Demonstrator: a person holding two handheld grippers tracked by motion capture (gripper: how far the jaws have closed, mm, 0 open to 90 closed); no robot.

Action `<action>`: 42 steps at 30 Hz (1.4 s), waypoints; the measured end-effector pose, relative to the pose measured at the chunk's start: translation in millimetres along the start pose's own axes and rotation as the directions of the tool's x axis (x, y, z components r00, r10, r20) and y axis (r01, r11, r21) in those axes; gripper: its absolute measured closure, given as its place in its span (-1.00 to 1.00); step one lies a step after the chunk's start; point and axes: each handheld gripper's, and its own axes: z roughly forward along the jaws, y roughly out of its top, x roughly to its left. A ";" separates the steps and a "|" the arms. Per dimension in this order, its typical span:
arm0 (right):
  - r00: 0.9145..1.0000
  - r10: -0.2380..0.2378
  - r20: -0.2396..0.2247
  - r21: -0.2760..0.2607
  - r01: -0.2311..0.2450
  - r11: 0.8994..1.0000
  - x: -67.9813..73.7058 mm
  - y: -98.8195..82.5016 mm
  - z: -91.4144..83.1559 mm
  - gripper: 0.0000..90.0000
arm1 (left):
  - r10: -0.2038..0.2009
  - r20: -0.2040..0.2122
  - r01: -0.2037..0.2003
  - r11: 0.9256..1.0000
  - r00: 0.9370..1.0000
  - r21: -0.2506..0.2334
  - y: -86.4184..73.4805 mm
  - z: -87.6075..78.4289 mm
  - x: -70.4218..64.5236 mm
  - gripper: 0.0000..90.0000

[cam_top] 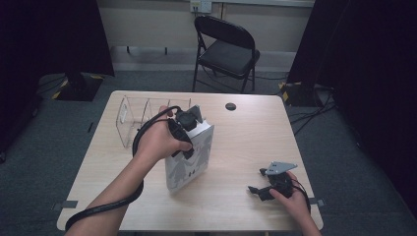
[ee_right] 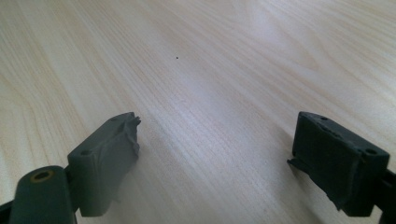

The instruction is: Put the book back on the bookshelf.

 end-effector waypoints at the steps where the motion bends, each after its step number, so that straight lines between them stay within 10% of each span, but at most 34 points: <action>1: 1.000 0.000 0.000 0.000 0.000 1.000 0.0 0.0 0.0 -0.70 | -0.003 0.002 0.003 1.000 1.000 0.000 -0.9 -0.7 1.5 0.17; 42: 1.000 0.000 0.002 -0.002 0.000 1.000 0.0 0.0 0.1 -0.70 | -0.130 -0.028 0.131 0.991 0.991 0.000 -33.8 -12.5 39.2 0.17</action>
